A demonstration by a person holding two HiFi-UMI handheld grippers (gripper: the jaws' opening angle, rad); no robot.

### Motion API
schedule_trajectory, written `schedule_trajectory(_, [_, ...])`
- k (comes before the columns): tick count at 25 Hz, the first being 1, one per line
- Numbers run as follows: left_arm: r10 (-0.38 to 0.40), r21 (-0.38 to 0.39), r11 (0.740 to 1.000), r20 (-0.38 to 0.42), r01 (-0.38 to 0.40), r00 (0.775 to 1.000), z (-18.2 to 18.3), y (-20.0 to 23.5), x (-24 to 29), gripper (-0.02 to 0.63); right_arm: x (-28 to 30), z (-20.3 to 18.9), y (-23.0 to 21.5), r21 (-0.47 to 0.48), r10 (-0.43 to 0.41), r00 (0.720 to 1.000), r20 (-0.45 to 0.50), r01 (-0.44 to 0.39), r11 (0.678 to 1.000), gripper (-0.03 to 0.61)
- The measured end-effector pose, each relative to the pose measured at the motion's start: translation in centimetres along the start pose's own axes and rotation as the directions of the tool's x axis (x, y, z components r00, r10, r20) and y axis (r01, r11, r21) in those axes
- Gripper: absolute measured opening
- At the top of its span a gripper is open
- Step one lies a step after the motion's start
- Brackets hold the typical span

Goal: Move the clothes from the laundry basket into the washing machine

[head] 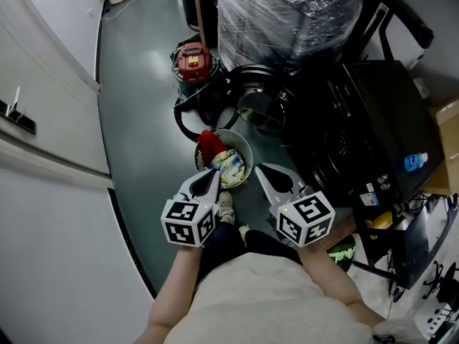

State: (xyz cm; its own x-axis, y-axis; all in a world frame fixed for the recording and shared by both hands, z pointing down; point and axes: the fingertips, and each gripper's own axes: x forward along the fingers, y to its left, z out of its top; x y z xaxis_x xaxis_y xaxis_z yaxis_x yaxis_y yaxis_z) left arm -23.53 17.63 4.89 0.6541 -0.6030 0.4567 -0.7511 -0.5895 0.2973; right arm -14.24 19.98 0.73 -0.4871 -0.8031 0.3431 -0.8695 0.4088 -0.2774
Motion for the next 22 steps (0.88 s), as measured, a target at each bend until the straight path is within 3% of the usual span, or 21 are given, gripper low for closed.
schedule_trajectory(6, [-0.022, 0.004, 1.000, 0.034, 0.022, 0.999, 4.2, 4.6, 3.7, 0.002, 6.4, 3.0, -1.8, 0.013, 0.018, 1.000, 0.000, -0.018, 1.000, 0.023])
schedule_trajectory(9, [-0.060, 0.030, 0.998, 0.011, 0.060, 0.998, 5.6, 6.1, 5.6, 0.002, 9.3, 4.0, -2.3, 0.025, 0.016, 1.000, 0.002, -0.016, 1.000, 0.023])
schedule_trajectory(15, [-0.096, 0.055, 0.994, -0.055, 0.099, 0.994, 6.7, 10.0, 8.5, 0.002, 13.8, 3.9, -2.6, 0.032, 0.002, 0.999, -0.040, -0.001, 0.999, 0.025])
schedule_trajectory(22, [-0.058, -0.008, 0.998, -0.083, 0.057, 0.995, 5.8, 12.9, 9.8, 0.002, 17.0, 3.0, -3.0, -0.032, 0.026, 0.991, -0.131, -0.030, 0.999, 0.025])
